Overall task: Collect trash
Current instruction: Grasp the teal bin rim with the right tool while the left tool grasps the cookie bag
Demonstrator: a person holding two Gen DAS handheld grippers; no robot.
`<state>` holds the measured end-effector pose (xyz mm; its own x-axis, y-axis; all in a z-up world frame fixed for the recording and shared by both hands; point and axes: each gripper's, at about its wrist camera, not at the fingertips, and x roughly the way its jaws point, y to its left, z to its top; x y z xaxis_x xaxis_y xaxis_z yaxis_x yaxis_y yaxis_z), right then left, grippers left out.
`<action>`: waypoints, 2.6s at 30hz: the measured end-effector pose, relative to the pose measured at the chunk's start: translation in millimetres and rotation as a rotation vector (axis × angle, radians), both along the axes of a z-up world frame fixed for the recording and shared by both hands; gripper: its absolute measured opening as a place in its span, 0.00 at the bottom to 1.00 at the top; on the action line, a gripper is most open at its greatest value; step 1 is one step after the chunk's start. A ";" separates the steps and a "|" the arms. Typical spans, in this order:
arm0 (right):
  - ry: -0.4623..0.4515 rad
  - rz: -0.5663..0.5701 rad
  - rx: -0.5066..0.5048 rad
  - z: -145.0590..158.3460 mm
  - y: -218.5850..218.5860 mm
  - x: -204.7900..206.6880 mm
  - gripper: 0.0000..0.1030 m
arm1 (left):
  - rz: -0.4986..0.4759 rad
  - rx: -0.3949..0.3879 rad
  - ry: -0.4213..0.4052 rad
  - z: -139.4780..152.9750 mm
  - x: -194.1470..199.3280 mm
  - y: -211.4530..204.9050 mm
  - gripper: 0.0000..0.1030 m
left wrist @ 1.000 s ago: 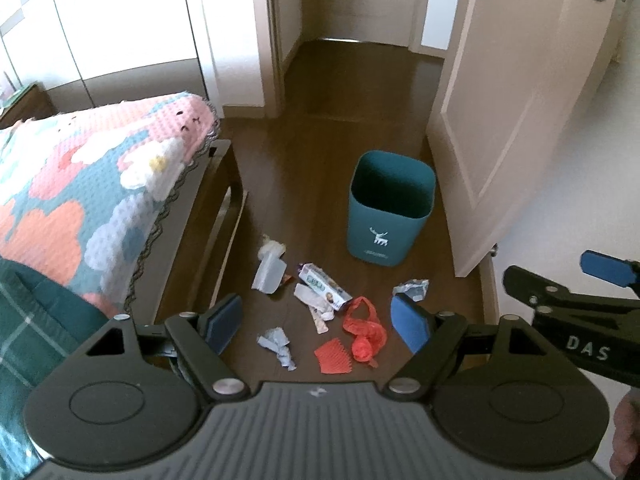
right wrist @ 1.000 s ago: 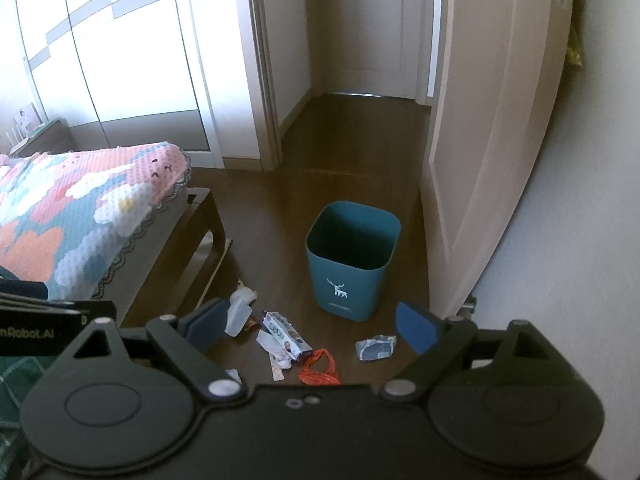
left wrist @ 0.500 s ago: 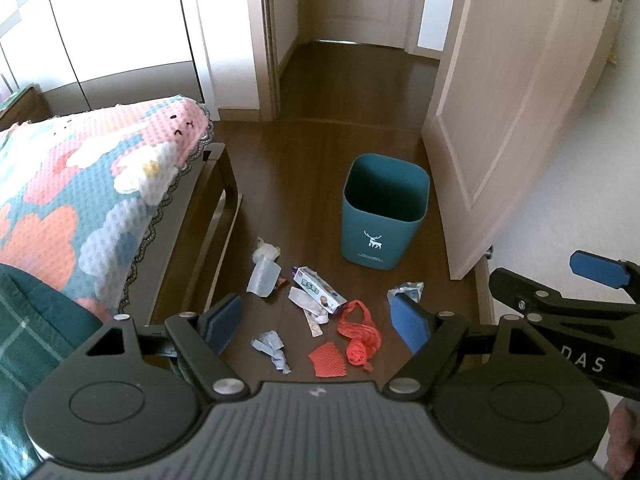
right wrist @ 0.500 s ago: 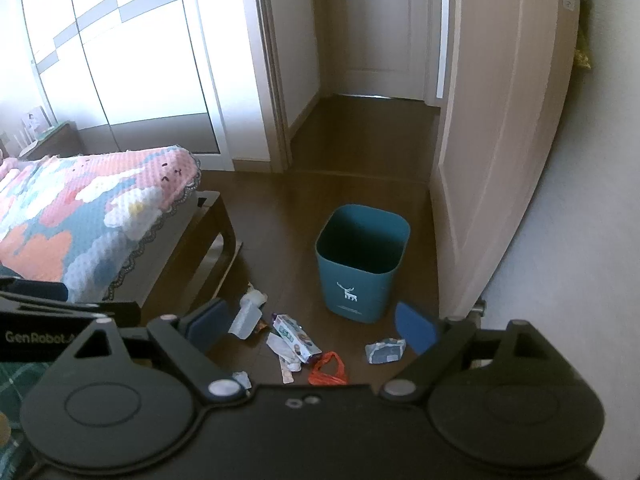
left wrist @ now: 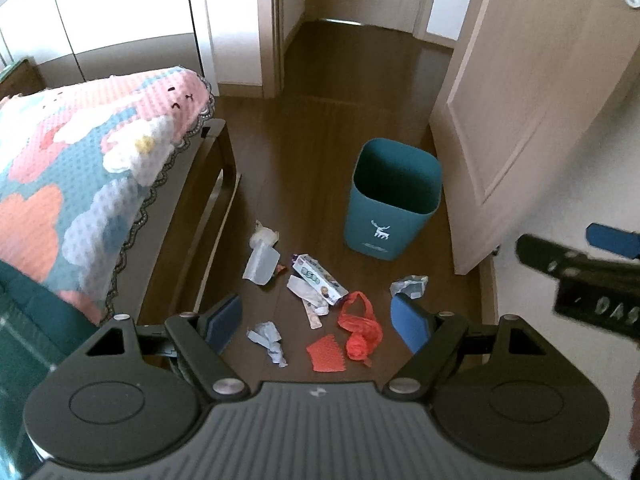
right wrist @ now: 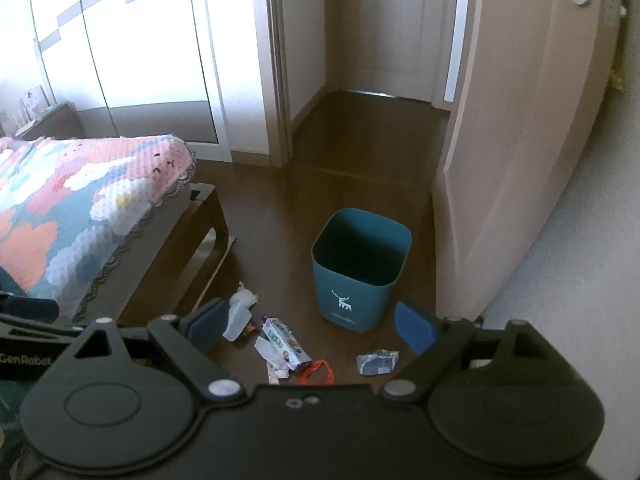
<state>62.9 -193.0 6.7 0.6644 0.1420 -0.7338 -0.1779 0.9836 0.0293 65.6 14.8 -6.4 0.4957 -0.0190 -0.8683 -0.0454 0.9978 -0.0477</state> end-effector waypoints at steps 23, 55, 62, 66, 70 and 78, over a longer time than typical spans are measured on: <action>0.125 -0.155 -0.029 -108.5 -54.4 202.7 0.81 | 0.046 0.045 0.196 -108.7 155.9 18.9 0.79; 0.467 -0.038 -0.188 -367.7 -89.5 404.3 0.57 | 0.193 -0.032 0.517 -556.5 342.4 -3.7 0.79; 0.465 0.010 -0.176 -376.1 -82.9 399.6 0.56 | 0.246 -0.042 0.601 -622.5 358.3 -9.4 0.78; 0.468 0.016 -0.155 -372.5 -79.9 398.6 0.55 | 0.225 -0.027 0.619 -637.2 358.8 -21.0 0.78; 0.465 0.007 -0.161 -376.8 -84.1 404.5 0.52 | 0.254 -0.038 0.640 -645.1 359.3 -25.2 0.70; 0.487 -0.037 -0.226 -386.0 -75.1 409.9 0.28 | 0.281 -0.039 0.600 -634.9 363.7 -28.6 0.54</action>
<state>472.8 -268.2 -379.3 0.2413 -0.0718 -0.9678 -0.1618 0.9803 -0.1131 429.2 -13.8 -641.4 -0.0830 0.0040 -0.9965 -0.3338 0.9421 0.0316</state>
